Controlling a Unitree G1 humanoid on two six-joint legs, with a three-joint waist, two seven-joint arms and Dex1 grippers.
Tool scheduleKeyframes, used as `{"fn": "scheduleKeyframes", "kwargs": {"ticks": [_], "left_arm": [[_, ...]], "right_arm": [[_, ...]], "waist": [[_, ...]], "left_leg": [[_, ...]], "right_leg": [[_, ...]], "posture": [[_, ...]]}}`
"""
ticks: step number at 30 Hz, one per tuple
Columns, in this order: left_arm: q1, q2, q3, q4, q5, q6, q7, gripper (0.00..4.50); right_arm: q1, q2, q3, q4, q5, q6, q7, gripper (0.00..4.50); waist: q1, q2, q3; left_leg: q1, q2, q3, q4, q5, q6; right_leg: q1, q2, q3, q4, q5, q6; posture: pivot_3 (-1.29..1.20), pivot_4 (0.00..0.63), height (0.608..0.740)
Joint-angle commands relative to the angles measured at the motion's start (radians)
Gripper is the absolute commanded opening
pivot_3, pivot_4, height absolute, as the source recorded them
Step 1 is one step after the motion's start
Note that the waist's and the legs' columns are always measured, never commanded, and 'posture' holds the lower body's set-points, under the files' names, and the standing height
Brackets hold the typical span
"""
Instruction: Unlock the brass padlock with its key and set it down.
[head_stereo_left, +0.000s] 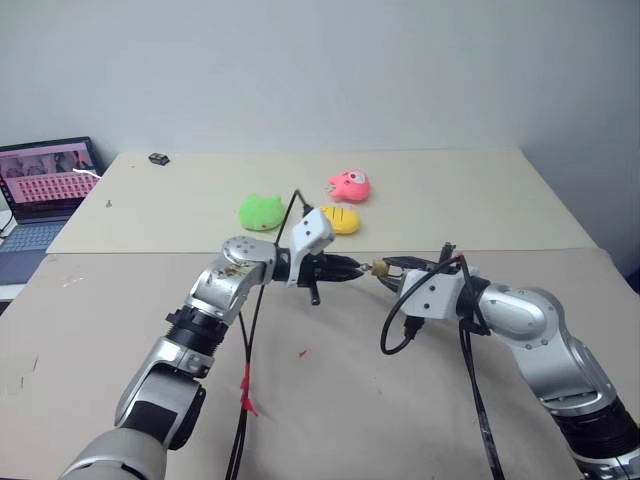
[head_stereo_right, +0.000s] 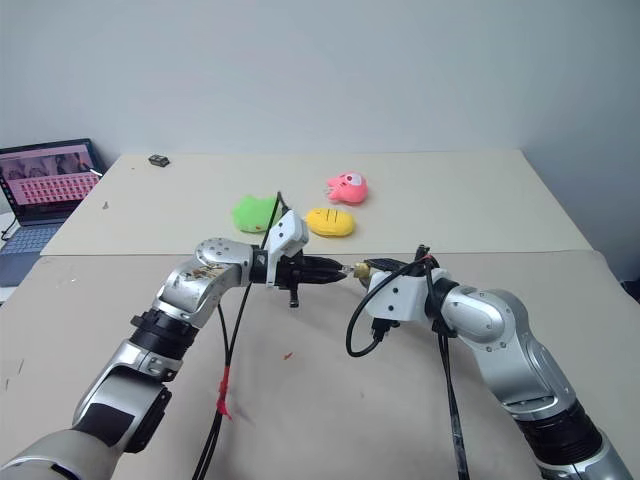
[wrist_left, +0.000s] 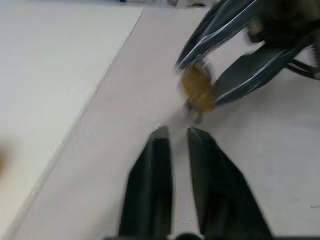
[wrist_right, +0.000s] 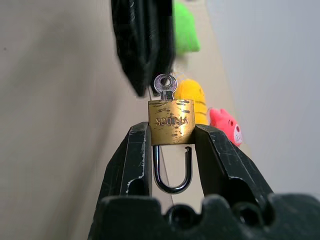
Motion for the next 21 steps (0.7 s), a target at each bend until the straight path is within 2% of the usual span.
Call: {"fn": "scheduleKeyframes", "kwargs": {"ticks": [1,2,5,8,21], "left_arm": [[-0.038,-0.022,0.105,-0.06,-0.128,0.203,0.033,2.47],[-0.047,-0.025,0.132,-0.07,-0.173,0.264,0.03,2.81],[-0.066,-0.032,0.205,-0.099,-0.282,0.403,0.037,2.81],[-0.068,-0.037,0.239,-0.129,-0.338,0.47,0.054,2.81],[-0.039,-0.033,0.174,-0.157,-0.303,0.434,0.08,2.81]], "right_arm": [[-0.016,0.006,-0.022,-0.035,0.018,-0.021,0.0,0.91],[-0.016,0.007,-0.022,-0.034,0.018,-0.022,0.0,0.91],[-0.015,0.01,-0.021,-0.031,0.017,-0.025,0.003,0.91],[-0.014,0.012,-0.02,-0.029,0.016,-0.027,0.004,0.91],[-0.012,0.01,-0.03,-0.035,0.014,-0.021,0.006,0.91]], "waist": [[0.0,0.0,0.0],[0.001,0.0,0.0],[0.001,0.0,0.0],[0.001,0.0,0.0],[0.001,0.0,0.0]], "left_leg": [[0.0,0.0,-0.001,0.0,0.0,0.0],[0.0,0.0,-0.001,0.0,0.0,0.0],[0.0,0.0,-0.001,0.0,0.0,0.0],[0.0,0.0,-0.001,0.0,0.0,0.0],[0.0,-0.001,-0.002,0.0,0.002,-0.003]], "right_leg": [[0.0,0.0,-0.001,0.0,0.0,0.0],[0.0,0.0,-0.001,0.0,0.0,0.0],[0.0,0.0,-0.001,0.001,0.0,0.0],[0.001,0.0,-0.001,0.001,0.0,-0.001],[0.001,0.0,0.0,0.0,0.0,-0.001]], "posture": [[0.0,0.15,0.655],[0.0,0.15,0.655],[0.0,0.15,0.655],[0.0,0.15,0.655],[0.0,0.15,0.655]]}}
